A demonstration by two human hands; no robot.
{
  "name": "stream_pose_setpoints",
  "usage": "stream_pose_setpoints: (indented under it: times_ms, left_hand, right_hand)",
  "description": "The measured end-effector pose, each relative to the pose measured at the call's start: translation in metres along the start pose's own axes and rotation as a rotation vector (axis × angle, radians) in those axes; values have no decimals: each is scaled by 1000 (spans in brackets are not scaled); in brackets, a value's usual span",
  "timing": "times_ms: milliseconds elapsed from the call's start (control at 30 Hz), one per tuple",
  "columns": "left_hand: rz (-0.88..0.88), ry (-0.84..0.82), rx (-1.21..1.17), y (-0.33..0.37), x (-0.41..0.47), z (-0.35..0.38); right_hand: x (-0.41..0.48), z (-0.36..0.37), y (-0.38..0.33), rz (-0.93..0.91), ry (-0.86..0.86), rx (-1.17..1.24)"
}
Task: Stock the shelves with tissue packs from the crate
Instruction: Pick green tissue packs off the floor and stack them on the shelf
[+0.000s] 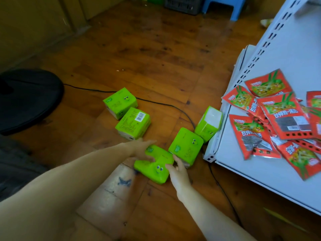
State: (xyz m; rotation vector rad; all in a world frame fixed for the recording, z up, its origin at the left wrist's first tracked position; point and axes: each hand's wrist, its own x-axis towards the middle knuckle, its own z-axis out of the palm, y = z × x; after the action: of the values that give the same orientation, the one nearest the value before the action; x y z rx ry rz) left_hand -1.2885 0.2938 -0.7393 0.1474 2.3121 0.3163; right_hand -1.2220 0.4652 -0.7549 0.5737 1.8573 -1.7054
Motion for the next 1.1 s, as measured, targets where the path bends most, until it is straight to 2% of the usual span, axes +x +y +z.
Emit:
stream_pose_setpoints:
  times_ms: [100, 233, 367, 433, 600, 700, 767, 900, 1100]
  left_hand:
    - [-14, -28, -189, 1, -4, 14]
    - [-44, 77, -532, 0, -22, 21]
    - [-82, 284, -1130, 7, -62, 0]
    - [-129, 427, -1284, 13, -91, -19]
    - [-251, 657, -1331, 37, -184, -59]
    - [-220, 801, -1421, 60, -242, -98]
    - [-190, 840, -1421, 77, -282, -129]
    - [-112, 851, -1381, 113, -366, -189]
    - [14, 721, -1353, 159, -489, -286]
  right_hand:
    - [-12, -4, 5, -35, -100, -46]
    - [-27, -4, 7, -173, -122, -156]
    - [-50, -6, -28, -295, -110, -177]
    - [-73, 3, -56, -294, -82, -133]
    - [-150, 20, -148, -315, -139, -226]
    - [-202, 26, -204, -346, -199, -327]
    - [-238, 29, -240, -385, -181, -393]
    - [-306, 22, -319, -435, -136, -435]
    - [-424, 3, -435, -464, -56, -458]
